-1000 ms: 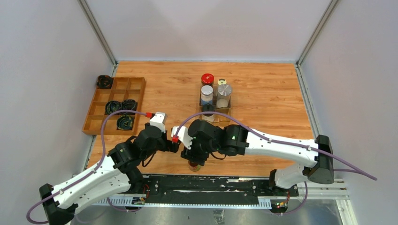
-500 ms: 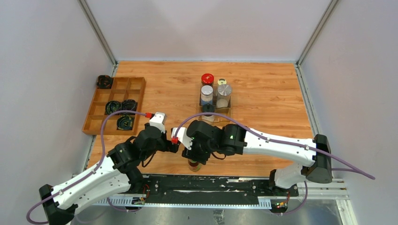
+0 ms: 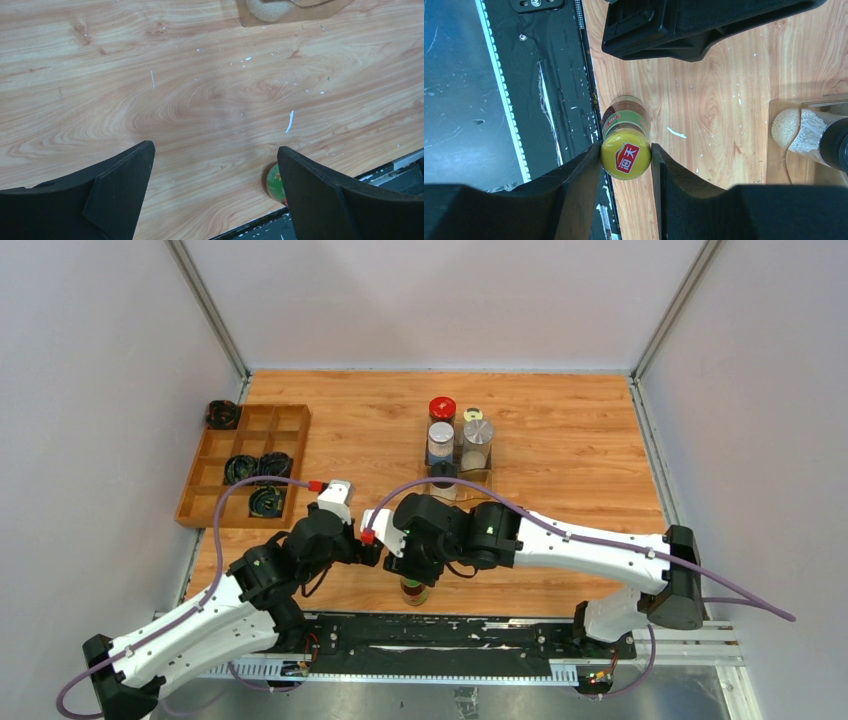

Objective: Organize the condiment bottles
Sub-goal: Pick up the bottle from the center of the board.

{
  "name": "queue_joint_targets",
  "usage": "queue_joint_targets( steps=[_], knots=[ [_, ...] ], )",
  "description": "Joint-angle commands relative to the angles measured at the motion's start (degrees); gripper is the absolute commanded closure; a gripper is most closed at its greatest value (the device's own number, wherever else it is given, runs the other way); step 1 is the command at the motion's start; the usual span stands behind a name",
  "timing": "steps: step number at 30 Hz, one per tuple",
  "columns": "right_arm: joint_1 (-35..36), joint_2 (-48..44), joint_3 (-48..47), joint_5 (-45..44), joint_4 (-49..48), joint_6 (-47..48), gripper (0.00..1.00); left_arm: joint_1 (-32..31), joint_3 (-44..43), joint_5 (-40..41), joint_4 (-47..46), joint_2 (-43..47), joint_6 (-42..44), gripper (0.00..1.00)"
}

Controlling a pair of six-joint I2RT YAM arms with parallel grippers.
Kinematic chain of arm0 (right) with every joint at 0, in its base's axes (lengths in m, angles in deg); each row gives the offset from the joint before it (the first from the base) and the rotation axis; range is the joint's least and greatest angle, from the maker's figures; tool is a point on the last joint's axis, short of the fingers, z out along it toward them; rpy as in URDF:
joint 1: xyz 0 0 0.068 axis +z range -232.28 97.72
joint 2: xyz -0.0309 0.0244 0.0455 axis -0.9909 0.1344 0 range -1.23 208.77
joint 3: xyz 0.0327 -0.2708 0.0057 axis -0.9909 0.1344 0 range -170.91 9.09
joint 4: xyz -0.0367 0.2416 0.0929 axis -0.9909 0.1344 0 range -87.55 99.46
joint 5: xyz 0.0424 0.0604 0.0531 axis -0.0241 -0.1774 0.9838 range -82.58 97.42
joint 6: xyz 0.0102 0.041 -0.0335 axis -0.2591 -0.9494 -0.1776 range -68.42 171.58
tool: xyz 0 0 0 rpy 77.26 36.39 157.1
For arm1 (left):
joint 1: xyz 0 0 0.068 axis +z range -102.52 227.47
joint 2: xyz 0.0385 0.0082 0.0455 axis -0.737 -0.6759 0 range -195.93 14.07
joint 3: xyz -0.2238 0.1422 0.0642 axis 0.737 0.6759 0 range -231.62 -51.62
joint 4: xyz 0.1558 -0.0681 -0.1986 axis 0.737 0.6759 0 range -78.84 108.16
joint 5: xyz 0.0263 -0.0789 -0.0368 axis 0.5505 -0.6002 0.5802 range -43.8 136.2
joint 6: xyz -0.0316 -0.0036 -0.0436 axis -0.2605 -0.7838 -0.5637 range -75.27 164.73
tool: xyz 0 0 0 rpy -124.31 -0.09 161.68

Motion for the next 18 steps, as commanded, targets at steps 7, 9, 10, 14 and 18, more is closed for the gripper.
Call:
queue_joint_targets(
  steps=[7,9,10,14,18],
  knots=[
    [0.7,1.43,-2.27,0.32,1.31,1.37,0.6,0.14,0.96,0.07,0.25,0.71,-0.93,0.0],
    [0.69,1.59,-2.27,0.34,1.31,1.43,0.62,0.16,0.96,0.07,0.25,0.82,-0.9,0.0],
    [0.79,1.74,-2.35,0.38,1.29,1.46,0.64,0.18,1.02,0.06,0.21,0.86,-0.89,0.0],
    [0.7,1.78,-2.55,0.34,1.26,1.47,0.67,0.14,1.1,0.12,0.24,0.86,-0.94,0.0],
    [0.7,1.27,-2.79,-0.34,1.38,1.47,0.68,0.14,1.03,0.07,0.23,0.71,-0.86,0.0]
  ],
)
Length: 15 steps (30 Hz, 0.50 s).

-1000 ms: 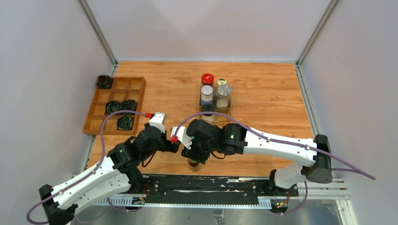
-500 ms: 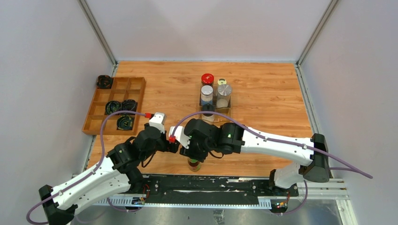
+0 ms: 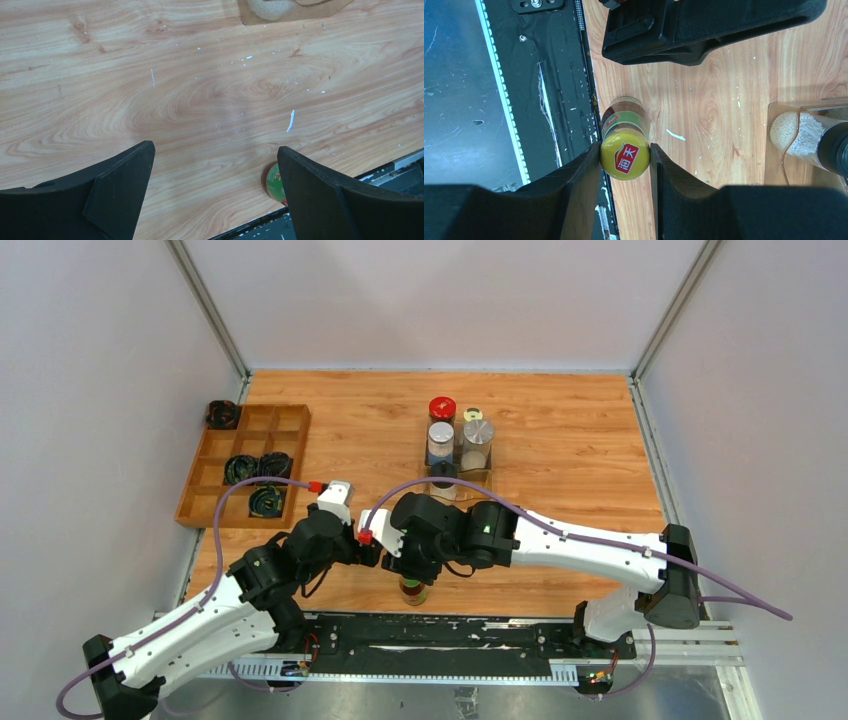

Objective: Organize the condiment bottles
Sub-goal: Pick up the bottle from the center of the board.

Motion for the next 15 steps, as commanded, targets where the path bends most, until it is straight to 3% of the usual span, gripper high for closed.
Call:
queue_joint_targets(
  steps=[1,15],
  knots=[
    [0.7,-0.08,-1.92,-0.76,1.2,0.88,0.68,0.16,0.62,0.09,0.21,0.44,-0.73,0.0],
    [0.02,-1.7,-5.07,-4.47,2.74,2.32,0.69,0.14,0.6,0.01,0.19,0.2,-0.69,0.0]
  ],
)
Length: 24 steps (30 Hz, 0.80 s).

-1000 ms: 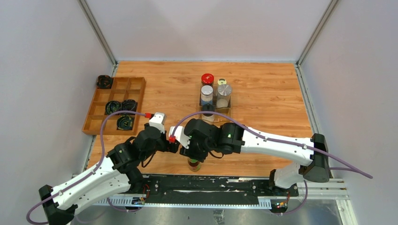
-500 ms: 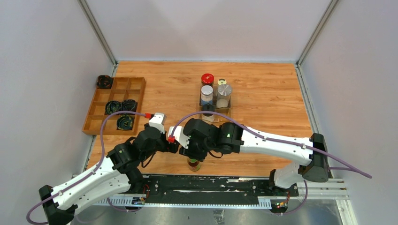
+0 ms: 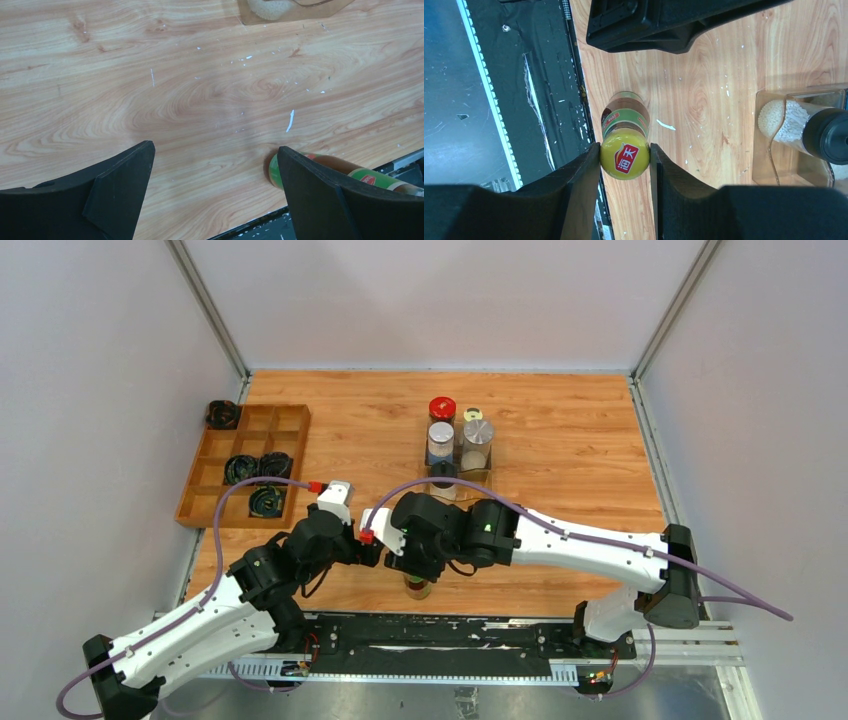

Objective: Organize the condiment bottles
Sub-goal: Pick up the bottle from the center of the board.

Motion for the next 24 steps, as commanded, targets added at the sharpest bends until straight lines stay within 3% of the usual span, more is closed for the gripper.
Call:
queue_joint_targets(
  steps=[1,24],
  knots=[
    [-0.07,-1.72,-4.36,-1.9,0.68,1.61,0.69,0.18,0.55,-0.01,0.2,0.19,-0.49,0.0],
    [-3.71,-3.37,-7.18,-3.93,3.13,3.39,0.69,0.14,0.79,-0.02,0.12,0.24,-0.69,0.0]
  ],
)
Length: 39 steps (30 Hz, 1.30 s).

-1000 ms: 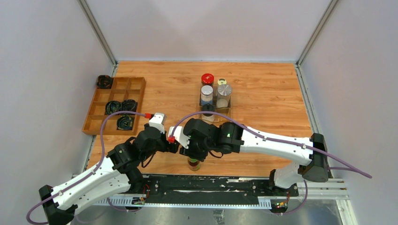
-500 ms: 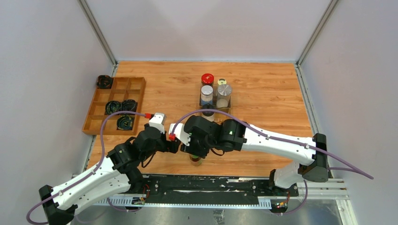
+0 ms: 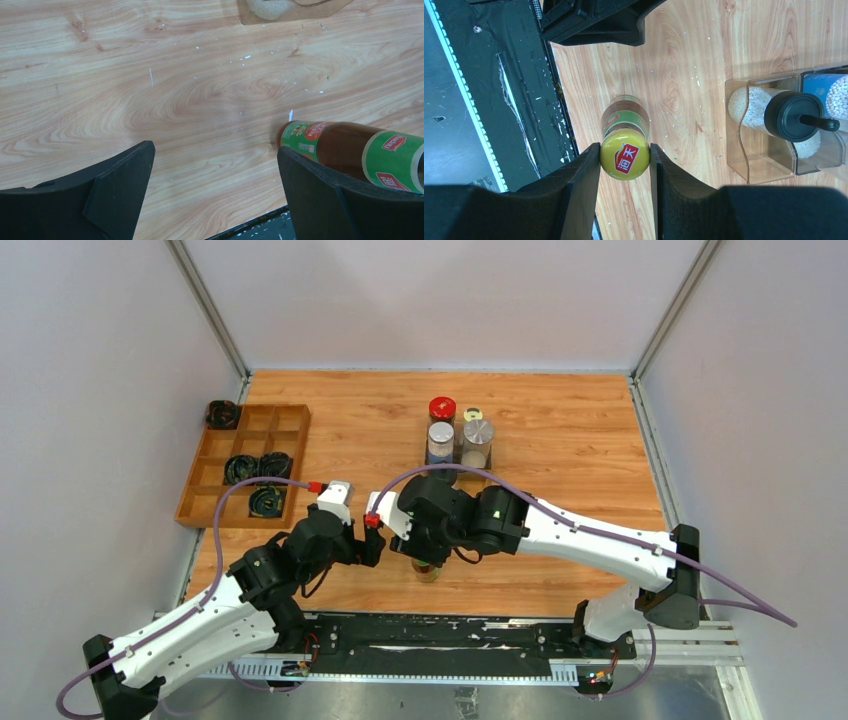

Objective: Organize the condiment bottles
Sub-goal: Pick up the bottle from the center of the board.

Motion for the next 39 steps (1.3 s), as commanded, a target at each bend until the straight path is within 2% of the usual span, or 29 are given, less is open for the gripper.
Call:
queue_joint_targets(
  steps=[1,12,16,32,39],
  knots=[
    [-0.75,-2.91,-3.36,-1.16,-0.89,1.23,0.69,0.14,0.81,0.16,0.17,0.21,-0.27,0.0],
    [-3.11,-3.35,-3.35,-0.19,-0.89,-0.79,0.69,0.14,1.04,0.05,0.14,0.32,-0.43,0.0],
    [-5.48,-3.31,-3.73,4.89,-0.66,-2.24,0.7,0.14,1.02,-0.02,0.14,0.48,-0.51,0.0],
    [-9.62,-0.03,-8.34,12.35,4.27,-2.77,0.7,0.14,1.15,-0.02,0.16,0.57,-0.58,0.0],
    [-12.38,1.16,-10.68,11.71,5.81,-2.87,0.7,0.14,1.2,-0.1,0.19,0.75,-0.6,0.0]
  ],
)
